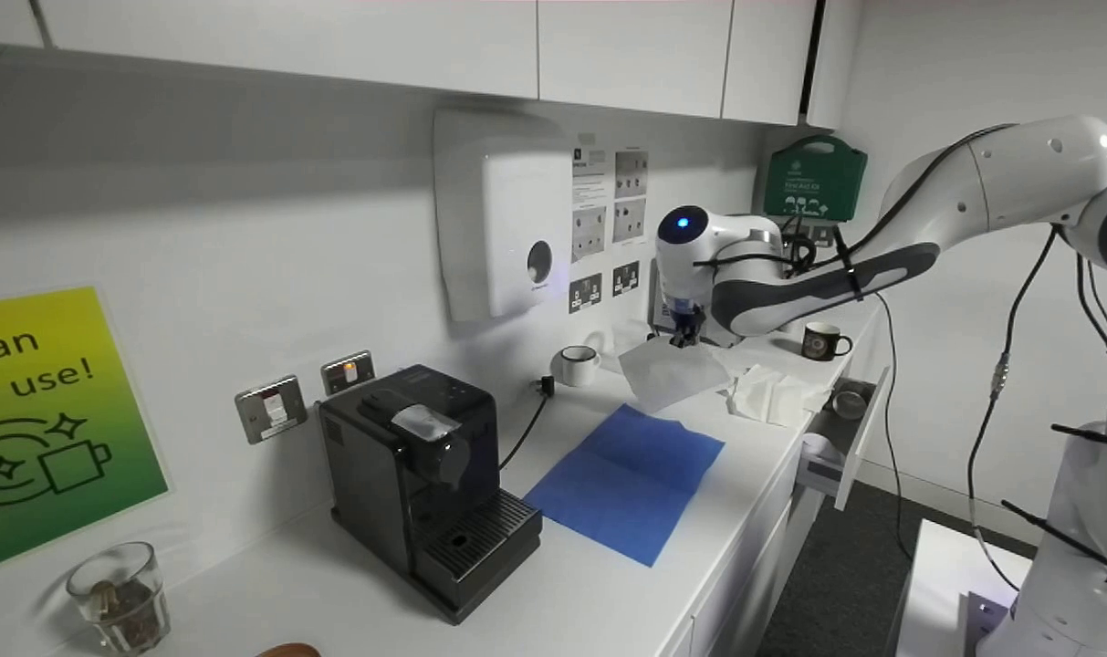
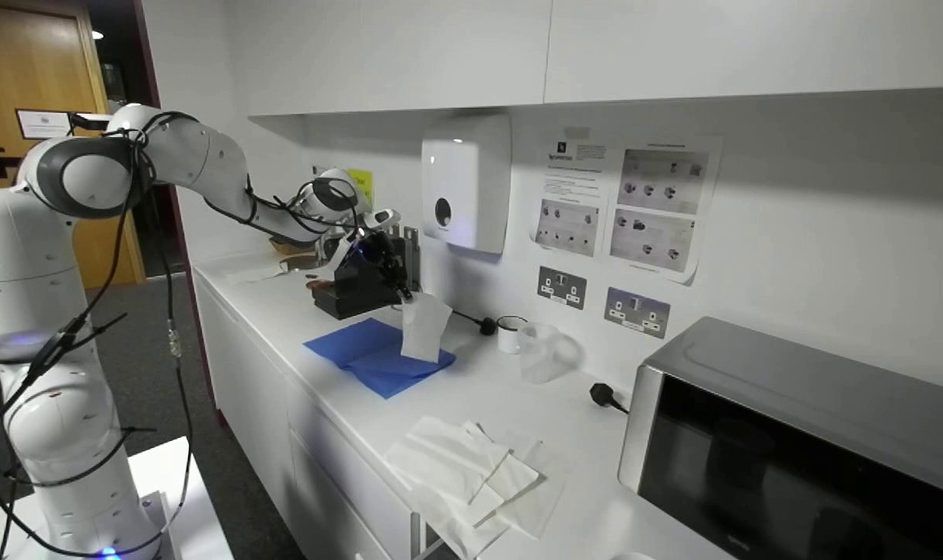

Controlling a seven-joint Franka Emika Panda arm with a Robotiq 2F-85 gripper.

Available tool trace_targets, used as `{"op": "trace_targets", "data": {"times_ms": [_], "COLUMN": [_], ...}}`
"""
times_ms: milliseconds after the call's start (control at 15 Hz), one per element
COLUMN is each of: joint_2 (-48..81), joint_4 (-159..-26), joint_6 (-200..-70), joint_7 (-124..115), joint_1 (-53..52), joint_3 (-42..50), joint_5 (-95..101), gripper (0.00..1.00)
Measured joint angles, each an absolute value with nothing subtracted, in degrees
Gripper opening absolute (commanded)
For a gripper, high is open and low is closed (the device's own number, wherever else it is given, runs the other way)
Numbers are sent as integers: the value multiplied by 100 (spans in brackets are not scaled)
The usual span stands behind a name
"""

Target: Unfold the blue placemat, place the white napkins on the mat then fold the mat in half

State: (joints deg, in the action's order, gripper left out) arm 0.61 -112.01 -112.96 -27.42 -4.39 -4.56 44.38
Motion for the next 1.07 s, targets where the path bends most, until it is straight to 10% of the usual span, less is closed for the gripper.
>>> {"op": "trace_targets", "data": {"times_ms": [1067], "joint_2": [142], "joint_4": [-11232], "joint_6": [-11615], "joint_7": [-2748], "joint_1": [-362], "joint_3": [-314], "joint_5": [4349], "gripper": [0]}}
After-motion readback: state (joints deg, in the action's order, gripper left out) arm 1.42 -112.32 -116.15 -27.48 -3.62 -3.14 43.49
